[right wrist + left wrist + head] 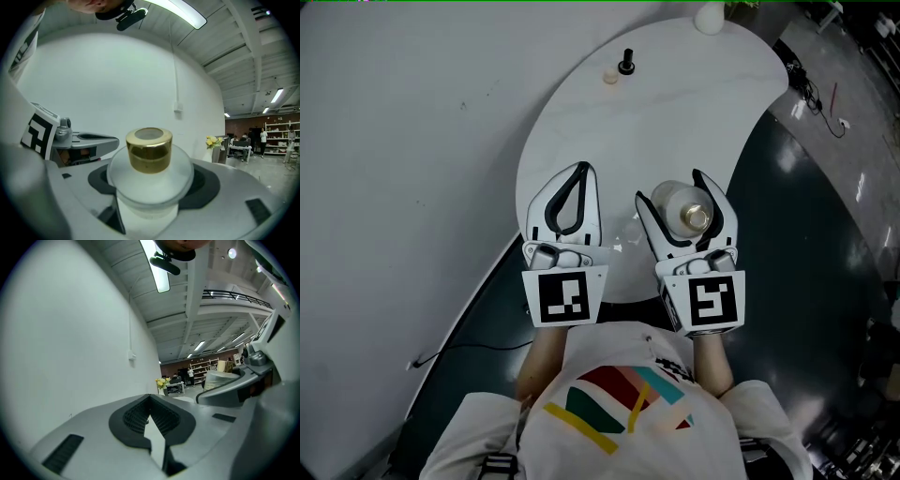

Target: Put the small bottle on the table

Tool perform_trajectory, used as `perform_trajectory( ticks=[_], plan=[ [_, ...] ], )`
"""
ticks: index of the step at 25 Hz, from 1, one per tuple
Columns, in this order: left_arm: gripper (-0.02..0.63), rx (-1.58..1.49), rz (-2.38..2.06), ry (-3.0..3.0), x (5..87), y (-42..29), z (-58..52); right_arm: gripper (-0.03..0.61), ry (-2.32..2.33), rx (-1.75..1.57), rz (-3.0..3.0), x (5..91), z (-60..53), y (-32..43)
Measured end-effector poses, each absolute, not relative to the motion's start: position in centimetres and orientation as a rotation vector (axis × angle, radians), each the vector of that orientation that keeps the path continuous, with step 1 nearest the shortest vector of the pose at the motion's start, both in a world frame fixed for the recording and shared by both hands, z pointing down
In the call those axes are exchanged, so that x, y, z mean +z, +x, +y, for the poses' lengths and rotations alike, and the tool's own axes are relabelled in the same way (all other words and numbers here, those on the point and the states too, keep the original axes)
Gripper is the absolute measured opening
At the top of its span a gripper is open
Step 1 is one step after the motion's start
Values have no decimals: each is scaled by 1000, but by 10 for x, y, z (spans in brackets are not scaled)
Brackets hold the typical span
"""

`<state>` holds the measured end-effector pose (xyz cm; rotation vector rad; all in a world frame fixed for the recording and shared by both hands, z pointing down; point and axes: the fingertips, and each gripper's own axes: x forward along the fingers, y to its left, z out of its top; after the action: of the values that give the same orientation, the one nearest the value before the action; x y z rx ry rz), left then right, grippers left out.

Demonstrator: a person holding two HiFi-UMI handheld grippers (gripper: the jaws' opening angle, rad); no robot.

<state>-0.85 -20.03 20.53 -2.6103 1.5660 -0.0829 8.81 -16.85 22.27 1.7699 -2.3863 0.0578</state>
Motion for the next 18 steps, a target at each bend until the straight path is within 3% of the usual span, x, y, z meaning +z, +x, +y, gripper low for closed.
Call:
perform_trajectory(
  ticks=[18],
  plan=[
    [16,-228,1771,-2541,266,-51,-260,350,1552,-3,-2410,264,-283,66]
  ],
)
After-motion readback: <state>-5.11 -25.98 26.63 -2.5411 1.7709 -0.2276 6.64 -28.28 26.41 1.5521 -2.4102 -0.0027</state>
